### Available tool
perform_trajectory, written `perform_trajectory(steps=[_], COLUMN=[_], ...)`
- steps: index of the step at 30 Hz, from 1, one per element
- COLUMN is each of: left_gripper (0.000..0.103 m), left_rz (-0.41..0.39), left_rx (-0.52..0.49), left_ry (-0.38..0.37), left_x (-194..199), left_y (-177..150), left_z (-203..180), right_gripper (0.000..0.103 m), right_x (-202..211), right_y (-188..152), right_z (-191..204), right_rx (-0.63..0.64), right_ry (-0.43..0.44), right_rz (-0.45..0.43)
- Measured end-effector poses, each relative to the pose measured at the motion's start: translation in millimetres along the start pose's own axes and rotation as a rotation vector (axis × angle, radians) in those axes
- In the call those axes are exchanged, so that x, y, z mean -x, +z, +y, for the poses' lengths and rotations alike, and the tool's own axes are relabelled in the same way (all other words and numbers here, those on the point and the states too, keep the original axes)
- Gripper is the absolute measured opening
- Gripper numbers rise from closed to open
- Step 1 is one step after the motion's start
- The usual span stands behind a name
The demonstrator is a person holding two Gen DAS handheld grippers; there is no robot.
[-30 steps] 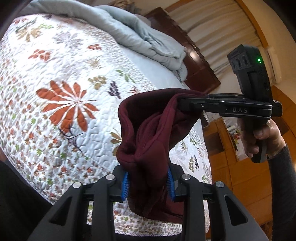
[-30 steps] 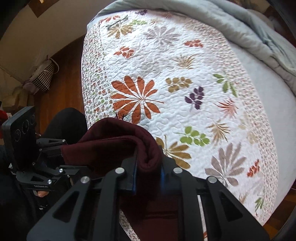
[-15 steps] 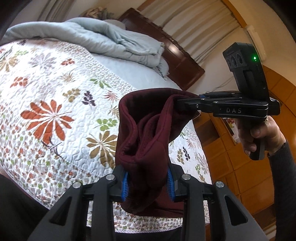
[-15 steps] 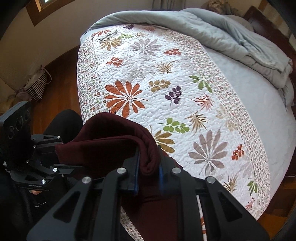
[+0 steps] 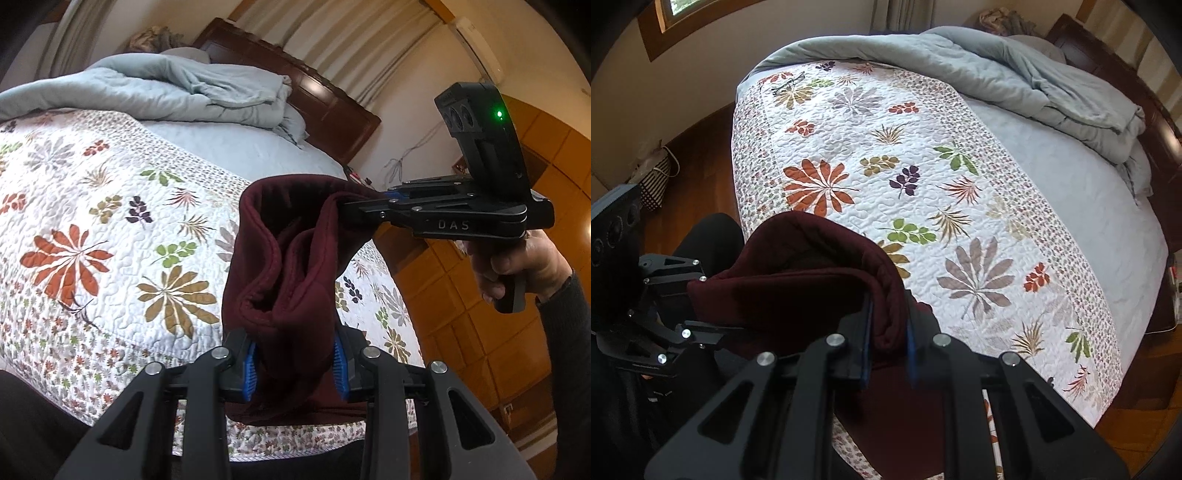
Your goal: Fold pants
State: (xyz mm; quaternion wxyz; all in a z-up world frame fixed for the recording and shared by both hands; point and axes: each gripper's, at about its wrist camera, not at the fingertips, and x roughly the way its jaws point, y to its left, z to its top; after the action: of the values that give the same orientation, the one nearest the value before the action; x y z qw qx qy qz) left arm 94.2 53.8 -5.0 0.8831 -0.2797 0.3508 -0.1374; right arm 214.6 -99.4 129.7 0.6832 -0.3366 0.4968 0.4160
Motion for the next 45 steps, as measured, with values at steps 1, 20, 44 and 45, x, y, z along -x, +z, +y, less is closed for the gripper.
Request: perform_trajectory(steps=[1, 20, 44, 45], left_gripper=[0.032, 0.032, 0.032, 0.032], left_rz=[0.001, 0.055, 0.131, 0.136], left_rx=[-0.009, -0.135, -0.237, -0.241], left_ry=[0.001, -0.052, -0.104, -0.105], left_x=[-1, -32, -78, -82], left_y=[0, -21, -56, -59], left_z=[-4, -77, -132, -134], right_gripper=[0.013, 0.012, 0.012, 0.012], right_x=[2, 27, 24, 22], right_y=[-4, -88, -177, -181], right_z=[-2, -35, -65, -66], right_rx=[-0.003, -0.024, -0.022, -0.017], right_ry=[-0.003, -0.093, -0.155, -0.159], right_rz=[-0.003, -0.037, -0.058, -0.057])
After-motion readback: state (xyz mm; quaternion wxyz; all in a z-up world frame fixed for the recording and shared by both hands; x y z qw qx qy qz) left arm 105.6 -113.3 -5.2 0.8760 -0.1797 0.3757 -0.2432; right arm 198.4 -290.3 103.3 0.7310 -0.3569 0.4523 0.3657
